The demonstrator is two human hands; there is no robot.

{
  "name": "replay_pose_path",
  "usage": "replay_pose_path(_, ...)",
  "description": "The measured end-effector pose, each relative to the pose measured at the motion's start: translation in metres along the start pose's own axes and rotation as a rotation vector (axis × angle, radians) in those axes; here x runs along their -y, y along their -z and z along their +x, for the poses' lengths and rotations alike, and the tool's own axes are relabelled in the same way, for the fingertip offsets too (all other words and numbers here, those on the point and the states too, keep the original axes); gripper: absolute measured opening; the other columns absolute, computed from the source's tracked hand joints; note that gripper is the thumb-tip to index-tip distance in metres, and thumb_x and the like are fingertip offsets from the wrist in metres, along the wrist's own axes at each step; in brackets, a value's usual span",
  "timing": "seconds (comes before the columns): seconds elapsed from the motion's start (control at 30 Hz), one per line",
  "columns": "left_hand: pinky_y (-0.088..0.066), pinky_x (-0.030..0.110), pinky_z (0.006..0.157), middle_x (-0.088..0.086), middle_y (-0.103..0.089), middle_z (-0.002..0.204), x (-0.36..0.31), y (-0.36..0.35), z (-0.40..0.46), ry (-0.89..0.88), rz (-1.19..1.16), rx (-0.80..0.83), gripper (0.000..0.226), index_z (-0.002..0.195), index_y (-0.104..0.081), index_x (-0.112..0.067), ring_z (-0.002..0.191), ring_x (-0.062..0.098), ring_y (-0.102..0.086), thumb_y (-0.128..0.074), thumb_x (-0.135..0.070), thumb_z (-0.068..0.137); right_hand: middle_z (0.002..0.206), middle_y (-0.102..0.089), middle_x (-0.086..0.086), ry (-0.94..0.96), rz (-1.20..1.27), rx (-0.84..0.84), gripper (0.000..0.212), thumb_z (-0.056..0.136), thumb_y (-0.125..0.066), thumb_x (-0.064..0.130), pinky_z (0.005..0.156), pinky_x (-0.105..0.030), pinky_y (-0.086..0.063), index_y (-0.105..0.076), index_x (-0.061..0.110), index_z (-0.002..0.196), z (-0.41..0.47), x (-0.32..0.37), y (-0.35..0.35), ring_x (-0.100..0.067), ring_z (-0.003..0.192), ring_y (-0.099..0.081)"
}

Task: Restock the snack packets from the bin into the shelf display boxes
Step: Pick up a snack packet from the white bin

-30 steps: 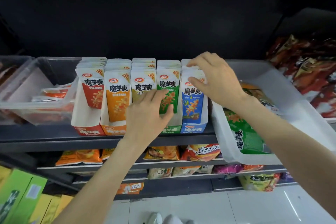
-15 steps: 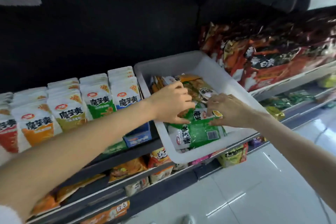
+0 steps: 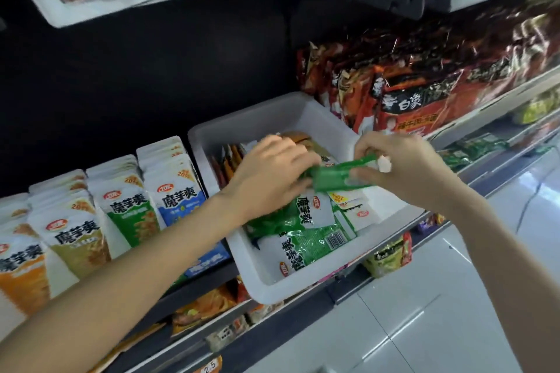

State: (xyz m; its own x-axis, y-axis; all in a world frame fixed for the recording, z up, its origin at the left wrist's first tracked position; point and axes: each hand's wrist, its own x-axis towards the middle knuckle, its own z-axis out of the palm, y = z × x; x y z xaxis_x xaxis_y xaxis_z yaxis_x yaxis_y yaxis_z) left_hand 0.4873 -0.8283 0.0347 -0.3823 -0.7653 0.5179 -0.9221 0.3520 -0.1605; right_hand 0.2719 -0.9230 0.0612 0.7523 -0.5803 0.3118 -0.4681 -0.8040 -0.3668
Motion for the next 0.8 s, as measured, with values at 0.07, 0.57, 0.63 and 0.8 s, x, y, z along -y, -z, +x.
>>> replay_pose_path(0.07,-0.04,0.031,0.088,-0.003,-0.067,0.104,0.003,0.015,0.001,0.136,0.029,-0.227,0.024,0.106,-0.066,-0.017,0.098,0.018,-0.06,-0.068,-0.029,0.085,0.075,-0.057,0.014,0.003,0.05,-0.322,0.016,0.079,-0.075,0.024,0.067,-0.021,-0.041,-0.059,0.021,0.082,-0.01,0.008,0.004,-0.009,0.07,-0.054)
replay_pose_path(0.57,-0.049,0.015,0.081,-0.018,-0.064,0.105,-0.024,0.078,-0.059,0.933,-0.74,-0.359,0.033,0.118,-0.052,-0.027,0.094,-0.005,-0.061,-0.056,-0.007,0.092,0.101,-0.071,-0.003,0.587,-0.075,-0.588,0.015,0.091,-0.065,0.023,0.078,-0.033,-0.05,-0.072,0.012,0.085,0.002,0.118,-0.094,-0.019,0.088,-0.066)
replay_pose_path(0.63,-0.048,0.012,0.08,-0.02,-0.062,0.105,-0.014,0.09,-0.079,0.981,-0.768,-0.39,0.036,0.112,-0.051,-0.034,0.097,-0.004,-0.061,-0.054,-0.003,0.093,0.106,-0.069,-0.002,0.54,0.093,-0.476,0.022,0.09,-0.065,0.031,0.082,-0.032,-0.05,-0.073,0.011,0.094,0.007,0.121,-0.09,-0.018,0.095,-0.065)
replay_pose_path(0.8,-0.052,0.035,0.086,-0.012,-0.066,0.106,0.004,0.108,-0.131,1.123,-0.937,-0.433,0.044,0.103,-0.056,-0.041,0.102,0.018,-0.063,-0.058,0.001,0.09,0.117,-0.062,0.007,0.155,0.76,-0.145,0.04,0.087,-0.067,0.023,0.08,-0.021,-0.053,-0.054,0.023,0.125,0.039,0.151,-0.063,-0.005,0.104,-0.061)
